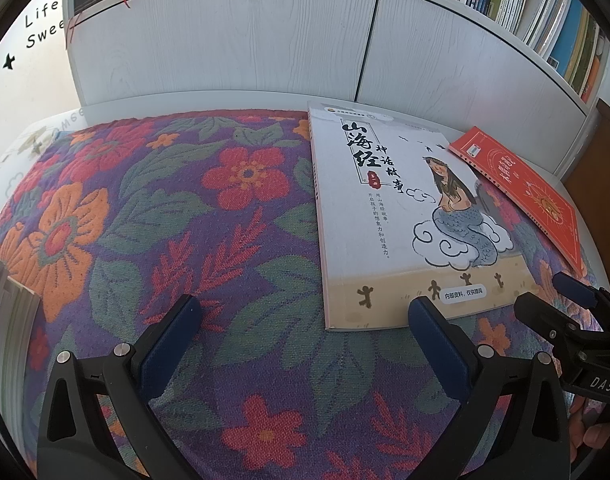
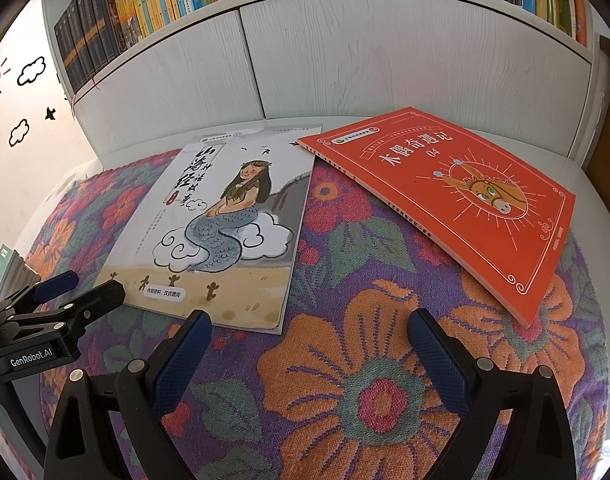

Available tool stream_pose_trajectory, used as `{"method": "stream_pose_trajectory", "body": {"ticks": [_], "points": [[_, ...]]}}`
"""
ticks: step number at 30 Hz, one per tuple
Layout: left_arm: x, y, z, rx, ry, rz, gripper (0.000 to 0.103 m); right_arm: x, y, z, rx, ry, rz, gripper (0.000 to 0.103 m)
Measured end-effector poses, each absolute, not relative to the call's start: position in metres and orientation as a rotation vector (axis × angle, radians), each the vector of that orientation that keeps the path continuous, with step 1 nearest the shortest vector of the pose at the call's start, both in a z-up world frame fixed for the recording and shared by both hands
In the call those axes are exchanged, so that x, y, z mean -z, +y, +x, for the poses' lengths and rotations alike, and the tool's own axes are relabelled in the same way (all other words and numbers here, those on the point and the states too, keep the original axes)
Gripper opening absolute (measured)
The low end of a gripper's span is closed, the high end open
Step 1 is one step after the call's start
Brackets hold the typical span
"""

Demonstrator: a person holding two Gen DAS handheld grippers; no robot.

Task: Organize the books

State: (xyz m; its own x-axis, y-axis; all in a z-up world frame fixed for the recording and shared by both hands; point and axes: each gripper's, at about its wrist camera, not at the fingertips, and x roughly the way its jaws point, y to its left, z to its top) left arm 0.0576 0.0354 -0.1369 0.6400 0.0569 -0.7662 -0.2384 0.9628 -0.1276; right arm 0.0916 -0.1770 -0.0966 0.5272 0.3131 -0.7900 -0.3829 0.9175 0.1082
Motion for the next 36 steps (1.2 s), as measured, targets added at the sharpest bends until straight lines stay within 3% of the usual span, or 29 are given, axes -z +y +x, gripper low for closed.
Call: {"method": "stream_pose_trajectory", "body": {"ticks": [15,26,29,31,32,36], "points": [[0.137,0.036,0.057,-0.17,0.864,-0.226,0.103,0.096,-0.185,0.093,-0.452,0.921,-0.033,0.1],[0.137,0.033,0.058,-0.132,0.931,-0.198,0.103,0.097,-0.213,0.108,-0.623,0.911,0.221,0.1],[0.137,0.029,0.068,-0.112,1.018,-0.14,0.103,0.093,-0.217,0.11,-0.59,0.932,0.247,0.091],[0.135,0.03,0.077,-0.126,1.077,-0.155,0.103,0.092,-0.218,0.12,-0.618,0.988,0.318,0.073],[0.133,0.031,0.083,-0.132,1.108,-0.183,0.102,0.091,-0.215,0.126,-0.626,1.023,0.346,0.068],[0.125,0.037,0.103,-0.068,1.103,-0.266,0.102,0.088,-0.196,0.146,-0.6,1.082,0.302,0.067]]}}
